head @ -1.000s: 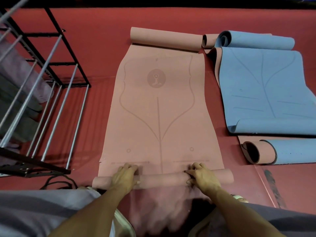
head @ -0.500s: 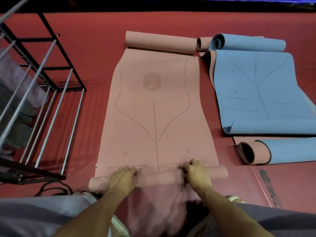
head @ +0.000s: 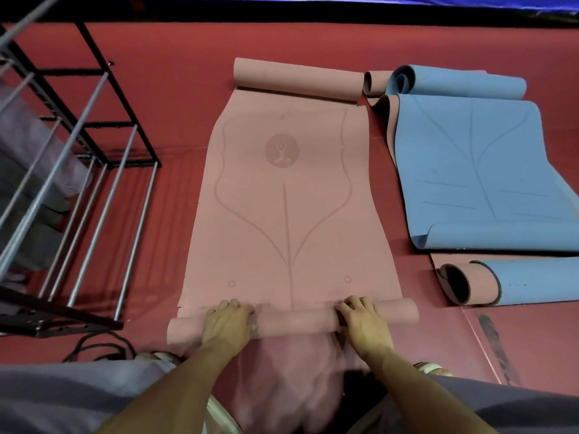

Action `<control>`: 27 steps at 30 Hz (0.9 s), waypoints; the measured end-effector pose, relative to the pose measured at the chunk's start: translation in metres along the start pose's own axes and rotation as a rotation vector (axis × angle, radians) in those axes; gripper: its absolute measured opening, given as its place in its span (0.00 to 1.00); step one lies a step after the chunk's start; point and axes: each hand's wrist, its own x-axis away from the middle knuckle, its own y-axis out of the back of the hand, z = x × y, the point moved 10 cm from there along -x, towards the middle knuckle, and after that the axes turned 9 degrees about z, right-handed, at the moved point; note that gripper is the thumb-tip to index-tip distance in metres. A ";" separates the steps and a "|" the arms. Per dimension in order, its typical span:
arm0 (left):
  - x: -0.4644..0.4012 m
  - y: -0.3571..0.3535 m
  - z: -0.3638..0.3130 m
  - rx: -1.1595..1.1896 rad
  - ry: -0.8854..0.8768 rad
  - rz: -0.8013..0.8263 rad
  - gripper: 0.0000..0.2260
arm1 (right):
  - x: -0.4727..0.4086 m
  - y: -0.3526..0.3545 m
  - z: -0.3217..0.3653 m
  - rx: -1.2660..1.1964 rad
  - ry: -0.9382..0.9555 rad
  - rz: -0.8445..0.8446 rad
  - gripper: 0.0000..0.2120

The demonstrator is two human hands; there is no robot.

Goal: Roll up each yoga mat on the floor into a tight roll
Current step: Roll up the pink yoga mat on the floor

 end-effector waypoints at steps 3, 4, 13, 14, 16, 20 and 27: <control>0.003 0.003 0.000 0.005 -0.002 -0.049 0.13 | -0.006 0.002 -0.002 -0.007 -0.017 -0.012 0.20; 0.003 0.002 -0.001 0.001 -0.018 -0.067 0.13 | -0.007 0.003 -0.002 -0.011 -0.023 -0.016 0.19; -0.004 -0.007 -0.005 -0.053 -0.049 -0.050 0.22 | -0.012 0.013 0.003 -0.050 -0.053 0.056 0.18; -0.007 -0.005 -0.003 -0.042 -0.050 -0.049 0.20 | -0.014 0.013 0.003 -0.041 -0.054 0.057 0.18; -0.011 -0.002 0.001 -0.007 -0.040 -0.032 0.19 | -0.015 0.014 0.001 -0.018 -0.073 0.028 0.17; -0.017 -0.003 0.008 0.071 -0.043 -0.015 0.18 | -0.006 0.015 0.004 0.056 -0.033 -0.020 0.18; -0.026 -0.008 0.002 0.115 -0.131 0.180 0.15 | -0.007 0.014 -0.003 0.169 -0.050 0.056 0.20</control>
